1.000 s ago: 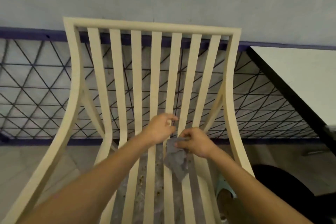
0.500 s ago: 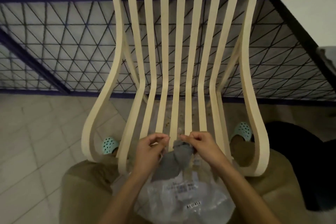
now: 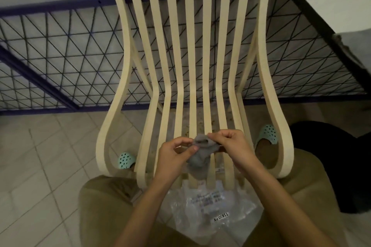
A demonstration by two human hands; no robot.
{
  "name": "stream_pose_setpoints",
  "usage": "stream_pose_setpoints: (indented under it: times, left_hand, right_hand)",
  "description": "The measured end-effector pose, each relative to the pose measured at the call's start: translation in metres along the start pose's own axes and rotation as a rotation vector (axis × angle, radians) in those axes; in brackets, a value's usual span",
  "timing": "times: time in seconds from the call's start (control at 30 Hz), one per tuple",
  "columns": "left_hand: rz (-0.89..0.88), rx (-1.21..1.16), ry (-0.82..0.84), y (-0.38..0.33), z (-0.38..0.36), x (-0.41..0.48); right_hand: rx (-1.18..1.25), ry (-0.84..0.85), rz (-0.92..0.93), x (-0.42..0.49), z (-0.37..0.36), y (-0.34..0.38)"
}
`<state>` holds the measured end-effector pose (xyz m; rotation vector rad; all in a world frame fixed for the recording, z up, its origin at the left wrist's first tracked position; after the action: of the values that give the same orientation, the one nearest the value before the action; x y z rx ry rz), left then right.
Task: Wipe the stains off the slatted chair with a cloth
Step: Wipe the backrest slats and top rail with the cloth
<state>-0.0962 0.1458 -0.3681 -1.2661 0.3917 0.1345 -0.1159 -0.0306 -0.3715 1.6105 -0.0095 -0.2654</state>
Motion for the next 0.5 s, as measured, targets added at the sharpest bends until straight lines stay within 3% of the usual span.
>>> stream_pose_setpoints:
  times: [0.17, 0.3, 0.4, 0.5]
  left_hand:
    - [0.009, -0.071, -0.050, -0.008, 0.010, 0.003]
    - [0.014, -0.125, 0.077, -0.018, 0.018, 0.007]
    - [-0.058, -0.014, 0.139, -0.028, 0.024, 0.008]
    - [-0.116, 0.160, 0.233, -0.035, 0.031, 0.007]
  right_hand:
    - [-0.022, -0.039, 0.092, -0.004, 0.009, 0.013]
    - [0.092, 0.056, 0.049, -0.010, 0.008, 0.025]
    - [0.037, 0.144, 0.047, -0.010, 0.012, 0.037]
    - [-0.183, 0.242, 0.058, -0.007, 0.021, 0.045]
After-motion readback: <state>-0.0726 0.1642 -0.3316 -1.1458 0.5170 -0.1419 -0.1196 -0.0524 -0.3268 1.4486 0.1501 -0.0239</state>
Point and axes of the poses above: each hand's wrist, its own x-axis towards the middle knuckle, its own z-axis out of the back of the hand, y = z × x, the point moved 1 cm from there along x, towards the middle knuckle, and after that the axes turned 10 degrees about z, right-handed, at the moved point
